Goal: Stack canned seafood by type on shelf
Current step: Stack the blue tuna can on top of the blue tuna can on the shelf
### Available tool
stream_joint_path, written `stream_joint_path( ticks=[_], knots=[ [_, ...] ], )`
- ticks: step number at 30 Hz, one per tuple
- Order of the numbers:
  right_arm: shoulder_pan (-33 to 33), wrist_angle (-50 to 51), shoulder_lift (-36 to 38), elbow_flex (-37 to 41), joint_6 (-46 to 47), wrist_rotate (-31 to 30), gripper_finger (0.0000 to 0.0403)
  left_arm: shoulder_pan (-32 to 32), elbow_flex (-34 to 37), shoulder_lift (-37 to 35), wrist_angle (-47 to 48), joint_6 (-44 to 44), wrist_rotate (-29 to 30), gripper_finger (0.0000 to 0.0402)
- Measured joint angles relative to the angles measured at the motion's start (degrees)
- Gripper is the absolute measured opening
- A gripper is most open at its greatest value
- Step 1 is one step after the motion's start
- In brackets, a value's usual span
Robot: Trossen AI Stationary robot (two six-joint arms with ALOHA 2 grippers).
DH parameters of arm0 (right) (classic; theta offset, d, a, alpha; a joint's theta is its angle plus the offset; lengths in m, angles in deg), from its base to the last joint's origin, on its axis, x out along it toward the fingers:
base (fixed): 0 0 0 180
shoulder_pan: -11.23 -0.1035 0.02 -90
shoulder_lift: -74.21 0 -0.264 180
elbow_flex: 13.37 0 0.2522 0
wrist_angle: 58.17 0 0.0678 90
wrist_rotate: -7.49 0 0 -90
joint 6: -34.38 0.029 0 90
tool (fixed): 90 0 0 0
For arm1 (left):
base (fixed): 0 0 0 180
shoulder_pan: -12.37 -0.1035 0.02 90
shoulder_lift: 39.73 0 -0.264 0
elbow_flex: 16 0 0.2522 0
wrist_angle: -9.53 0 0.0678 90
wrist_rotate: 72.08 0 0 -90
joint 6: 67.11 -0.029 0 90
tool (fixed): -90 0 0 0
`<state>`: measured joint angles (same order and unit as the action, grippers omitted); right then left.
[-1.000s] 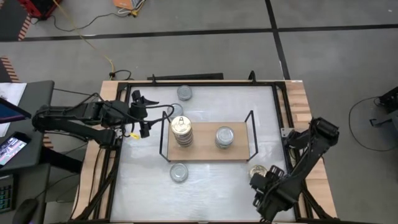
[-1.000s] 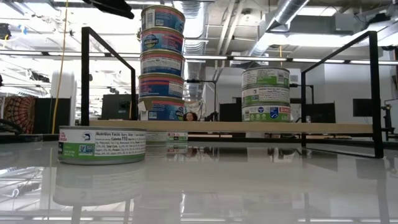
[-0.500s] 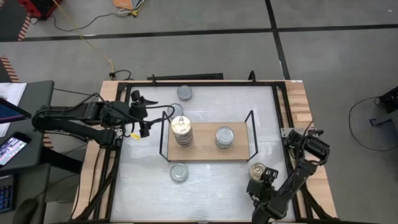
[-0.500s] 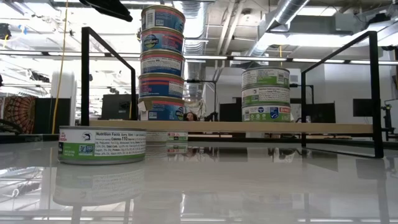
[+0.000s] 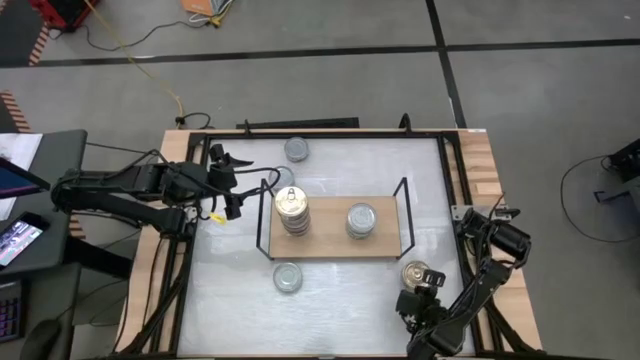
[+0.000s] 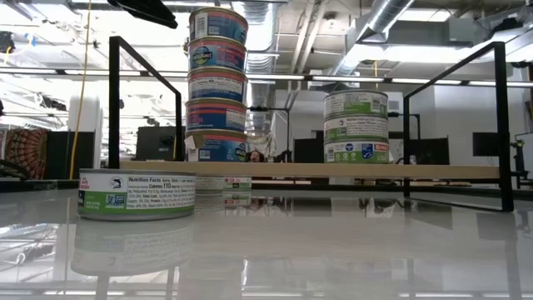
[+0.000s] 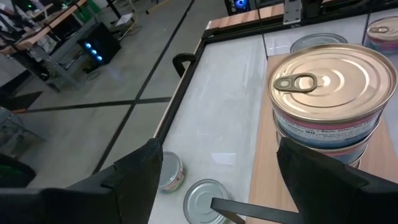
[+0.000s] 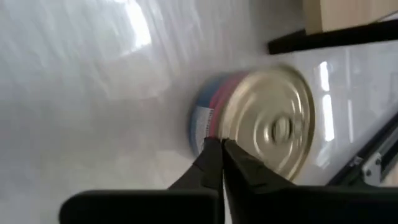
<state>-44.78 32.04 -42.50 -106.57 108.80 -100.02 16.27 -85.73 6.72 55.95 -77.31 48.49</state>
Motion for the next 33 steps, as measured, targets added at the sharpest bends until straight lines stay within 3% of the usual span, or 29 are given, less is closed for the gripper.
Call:
stream_joint_path(
  ticks=[9, 17, 28, 33],
  knots=[
    [0.0, -5.2, -1.0, -1.7, 0.1, 2.3, 0.0029, 0.0, 0.0, 0.0, 0.0, 0.3, 0.0, 0.0302],
    [0.3, -2.5, -0.3, -1.7, 1.6, 1.2, 0.0028, 0.0, 0.0, 0.0, 0.0, 0.3, -0.1, 0.0302],
    [0.2, -1.4, 6.8, -4.8, 1.7, 0.9, 0.0049, 0.0, 0.0, 0.0, 0.0, 0.9, -0.3, 0.0302],
    [0.2, -1.2, 11.1, -5.0, 1.6, 0.9, 0.0084, 0.0, 0.0, 0.0, 0.0, 1.0, -0.3, 0.0302]
  ],
)
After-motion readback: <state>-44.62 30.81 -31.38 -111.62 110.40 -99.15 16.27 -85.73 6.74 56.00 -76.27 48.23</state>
